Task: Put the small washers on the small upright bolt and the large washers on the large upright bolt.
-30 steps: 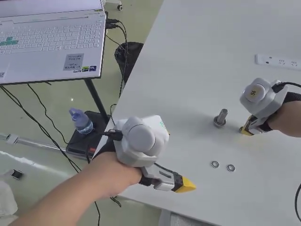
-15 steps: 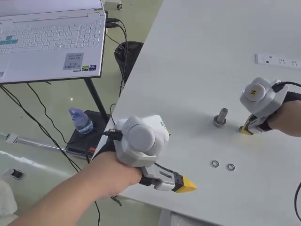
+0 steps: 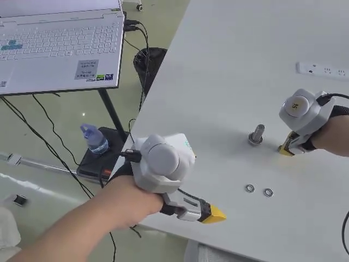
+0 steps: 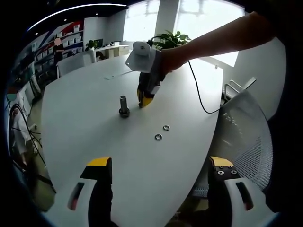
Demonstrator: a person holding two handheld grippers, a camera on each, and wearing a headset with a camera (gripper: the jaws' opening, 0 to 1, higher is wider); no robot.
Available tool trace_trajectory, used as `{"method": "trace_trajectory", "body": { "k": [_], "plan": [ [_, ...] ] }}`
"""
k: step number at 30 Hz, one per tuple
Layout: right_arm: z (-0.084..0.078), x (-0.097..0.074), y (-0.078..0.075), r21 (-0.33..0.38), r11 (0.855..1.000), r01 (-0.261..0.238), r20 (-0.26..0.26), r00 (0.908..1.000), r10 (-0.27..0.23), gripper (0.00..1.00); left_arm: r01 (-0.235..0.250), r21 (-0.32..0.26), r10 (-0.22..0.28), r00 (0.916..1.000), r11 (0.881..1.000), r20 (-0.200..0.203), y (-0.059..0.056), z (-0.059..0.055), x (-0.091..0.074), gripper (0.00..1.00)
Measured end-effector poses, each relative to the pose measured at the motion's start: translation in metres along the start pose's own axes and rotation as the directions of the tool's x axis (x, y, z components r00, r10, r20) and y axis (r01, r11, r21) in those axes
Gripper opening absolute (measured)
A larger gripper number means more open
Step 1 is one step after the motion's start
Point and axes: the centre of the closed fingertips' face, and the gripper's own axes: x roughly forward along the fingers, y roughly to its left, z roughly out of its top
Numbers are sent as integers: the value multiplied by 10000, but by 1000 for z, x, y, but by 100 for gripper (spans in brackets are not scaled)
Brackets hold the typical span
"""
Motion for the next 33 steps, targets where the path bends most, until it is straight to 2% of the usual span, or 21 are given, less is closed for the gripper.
{"method": "trace_trajectory", "body": {
  "k": [11, 14, 15, 25, 33],
  "plan": [
    [4, -7, -3, -234, 9997, -51, -98, 9999, 49, 25, -66, 45, 65, 9999, 10000, 76, -1, 3, -3, 83],
    [7, -10, 0, -213, 9991, -370, 89, 9993, 372, 25, -117, -3, 117, 9998, 9999, 162, -1, 4, -4, 84],
    [5, -9, -4, -176, 9995, -260, 8, 9997, 260, 25, -132, 4, 132, 9998, 9999, 176, -1, 5, -5, 84],
    [8, -29, -8, -209, 9997, -95, 129, 9999, 97, 26, -332, 94, 328, 9987, 9994, 384, -3, 10, -9, 88],
    [11, -45, -5, -278, 9996, -68, 149, 9999, 72, 33, -453, 145, 446, 9982, 9989, 401, -4, 11, -12, 96]
  ]
}}
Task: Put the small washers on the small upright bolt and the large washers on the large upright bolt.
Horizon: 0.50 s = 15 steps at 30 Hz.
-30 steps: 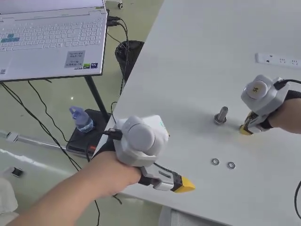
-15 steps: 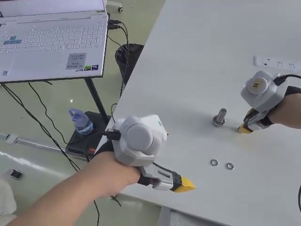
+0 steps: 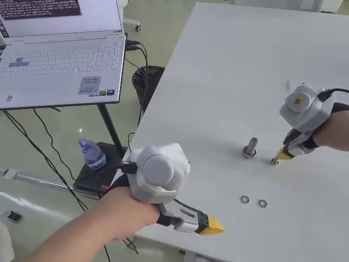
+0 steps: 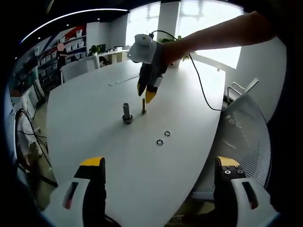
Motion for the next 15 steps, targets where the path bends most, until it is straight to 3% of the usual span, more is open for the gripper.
{"method": "trace_trajectory", "body": {
  "k": [8, 15],
  "plan": [
    [3, -8, 12, -91, 9999, -106, 165, 9998, 108, 35, 18, -392, -10, 9998, 9992, 217, -2, 1, -5, 100],
    [7, -15, 24, -356, 9993, -112, 350, 9993, 124, 35, -25, -209, 27, 10000, 9998, 93, -4, -1, -7, 99]
  ]
}}
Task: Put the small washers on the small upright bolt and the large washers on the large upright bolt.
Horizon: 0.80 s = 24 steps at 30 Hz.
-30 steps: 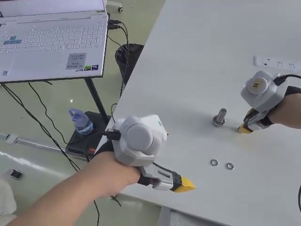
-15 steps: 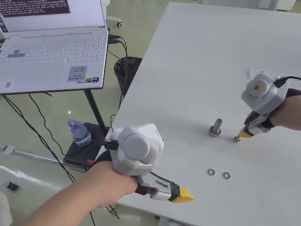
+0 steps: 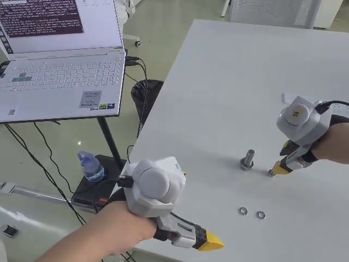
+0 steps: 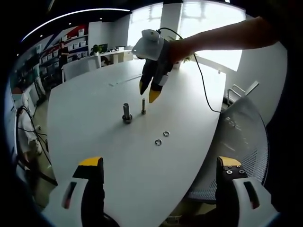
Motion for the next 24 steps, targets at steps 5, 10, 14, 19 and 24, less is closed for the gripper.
{"method": "trace_trajectory", "body": {
  "k": [5, 10, 14, 19, 24],
  "plan": [
    [3, -1, 10, 2, 10000, -55, 212, 9998, 55, 35, -27, 33, 27, 10000, 10000, -1, 0, 0, -1, 99],
    [1, -2, 19, -24, 9999, -108, 234, 9997, 108, 35, -49, 100, 49, 10000, 9999, -53, -1, -1, 1, 99],
    [-2, 0, 23, 82, 9999, -120, 256, 9996, 118, 35, -2, 109, 2, 10000, 9999, -28, -3, 1, 3, 99],
    [-3, 1, 35, 88, 9997, -247, 300, 9993, 244, 35, 33, 76, -33, 10000, 10000, -14, -4, 1, 4, 98],
    [-5, 0, 42, 29, 9995, -305, 266, 9992, 304, 35, 14, 146, -14, 10000, 9999, -43, -4, 1, 3, 97]
  ]
}}
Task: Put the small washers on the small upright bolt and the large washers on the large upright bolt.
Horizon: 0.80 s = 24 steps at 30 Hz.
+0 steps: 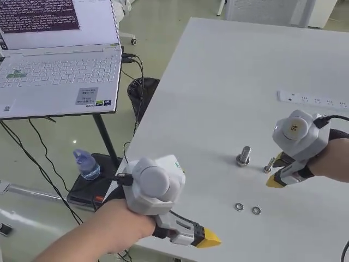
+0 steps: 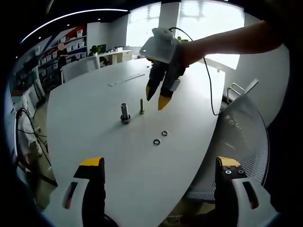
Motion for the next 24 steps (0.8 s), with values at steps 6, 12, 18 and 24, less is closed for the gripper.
{"method": "trace_trajectory", "body": {
  "k": [6, 12, 18, 24],
  "plan": [
    [0, 2, 17, 60, 9997, -240, 98, 9997, 239, 35, -1, -22, 1, 10000, 10000, 8, 0, -1, 0, 96],
    [-2, 9, 30, 259, 9988, -412, 198, 9990, 407, 35, 26, -51, -26, 10000, 10000, -60, -2, -5, 1, 96],
    [-7, 13, 36, 236, 9991, -344, 103, 9994, 342, 35, 53, -43, -53, 9999, 10000, -98, -3, -6, 1, 95],
    [-10, 23, 43, 331, 9986, -423, 96, 9991, 420, 35, 79, -23, -80, 9999, 10000, -86, -3, -4, 2, 94]
  ]
}}
